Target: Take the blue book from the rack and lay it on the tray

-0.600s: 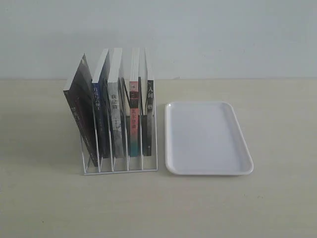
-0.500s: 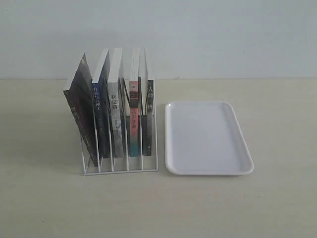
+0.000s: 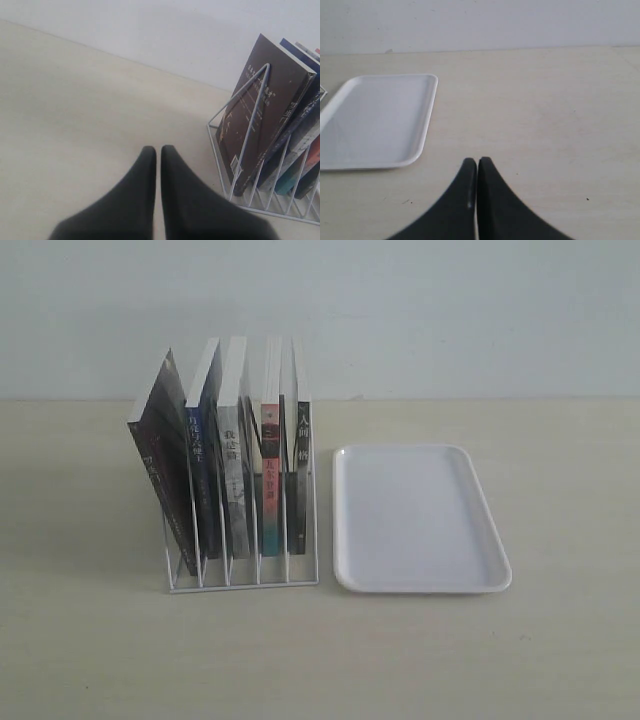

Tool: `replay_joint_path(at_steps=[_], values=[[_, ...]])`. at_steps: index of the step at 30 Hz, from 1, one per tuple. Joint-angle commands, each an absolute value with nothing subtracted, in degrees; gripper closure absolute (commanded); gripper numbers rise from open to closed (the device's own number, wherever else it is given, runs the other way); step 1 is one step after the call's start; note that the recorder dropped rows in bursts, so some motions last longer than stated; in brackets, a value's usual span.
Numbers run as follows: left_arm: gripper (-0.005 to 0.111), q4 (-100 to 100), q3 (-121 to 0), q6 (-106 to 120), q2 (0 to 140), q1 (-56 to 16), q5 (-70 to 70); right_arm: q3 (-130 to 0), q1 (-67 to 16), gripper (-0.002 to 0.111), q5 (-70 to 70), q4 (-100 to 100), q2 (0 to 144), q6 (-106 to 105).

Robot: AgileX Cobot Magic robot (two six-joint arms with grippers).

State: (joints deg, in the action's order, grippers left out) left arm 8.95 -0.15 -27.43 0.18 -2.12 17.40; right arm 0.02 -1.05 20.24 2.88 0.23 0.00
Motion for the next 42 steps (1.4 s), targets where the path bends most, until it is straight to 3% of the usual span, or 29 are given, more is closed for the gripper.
replay_joint_path(at_steps=[1,19,32,35,39,42], values=[[0.103,8.98,0.0,-27.29,0.0,-2.06,16.75,0.0,-1.13,0.108,19.97,2.84,0.0,0.0],[0.103,8.98,0.0,-27.29,0.0,-2.06,16.75,0.0,-1.13,0.108,17.62,0.63,0.0,-0.64],[0.103,8.98,0.0,-27.29,0.0,-2.06,16.75,0.0,-1.13,0.108,-21.55,0.8,0.0,-0.41],[0.103,8.98,0.0,-27.29,0.0,-2.06,16.75,-3.66,-1.13,0.108,-12.32,0.8,0.0,-0.77],[0.103,8.98,0.0,-27.29,0.0,-2.06,16.75,-20.47,-1.13,0.108,19.73,0.8,8.28,-7.0],[0.103,8.98,0.0,-27.29,0.0,-2.06,16.75,-23.38,-1.13,0.108,20.14,0.8,14.88,-6.89]])
